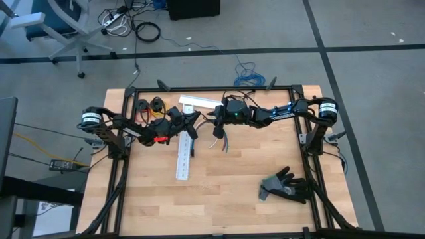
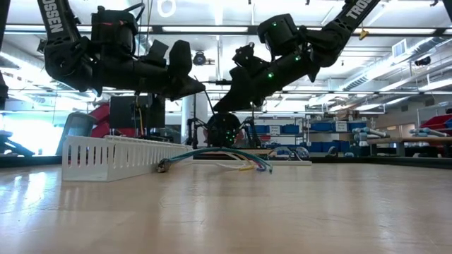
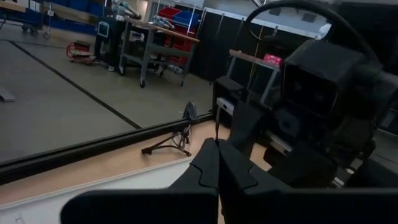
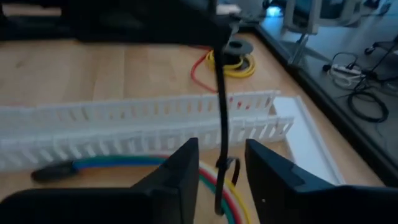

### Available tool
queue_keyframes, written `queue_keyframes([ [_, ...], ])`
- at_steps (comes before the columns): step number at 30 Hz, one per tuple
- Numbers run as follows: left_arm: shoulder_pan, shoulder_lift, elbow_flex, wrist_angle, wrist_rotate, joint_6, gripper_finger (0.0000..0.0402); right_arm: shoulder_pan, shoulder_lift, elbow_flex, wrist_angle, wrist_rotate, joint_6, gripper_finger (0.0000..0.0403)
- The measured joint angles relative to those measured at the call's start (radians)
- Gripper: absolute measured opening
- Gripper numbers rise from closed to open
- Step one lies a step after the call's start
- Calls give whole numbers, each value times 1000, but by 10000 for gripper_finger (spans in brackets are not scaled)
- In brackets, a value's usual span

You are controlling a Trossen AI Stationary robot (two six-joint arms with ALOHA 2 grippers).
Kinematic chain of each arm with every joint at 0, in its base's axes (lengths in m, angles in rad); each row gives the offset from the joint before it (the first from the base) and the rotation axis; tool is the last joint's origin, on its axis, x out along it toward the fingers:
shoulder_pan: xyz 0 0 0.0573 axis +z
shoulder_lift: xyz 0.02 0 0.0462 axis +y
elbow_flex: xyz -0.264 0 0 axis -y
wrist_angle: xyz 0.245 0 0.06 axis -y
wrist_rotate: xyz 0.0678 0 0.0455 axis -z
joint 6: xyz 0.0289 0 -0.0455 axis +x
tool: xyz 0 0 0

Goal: Ziptie cables
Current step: Wrap the black zip tie on the cables

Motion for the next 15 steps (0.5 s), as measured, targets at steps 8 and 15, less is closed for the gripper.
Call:
queue_keyframes([
  [8,0,0,0,0,-5,3,0,-7,0,0,82,16,-1,141],
  [15,0,0,0,1,-41,4,0,-22,0,0,43,18,28,137],
])
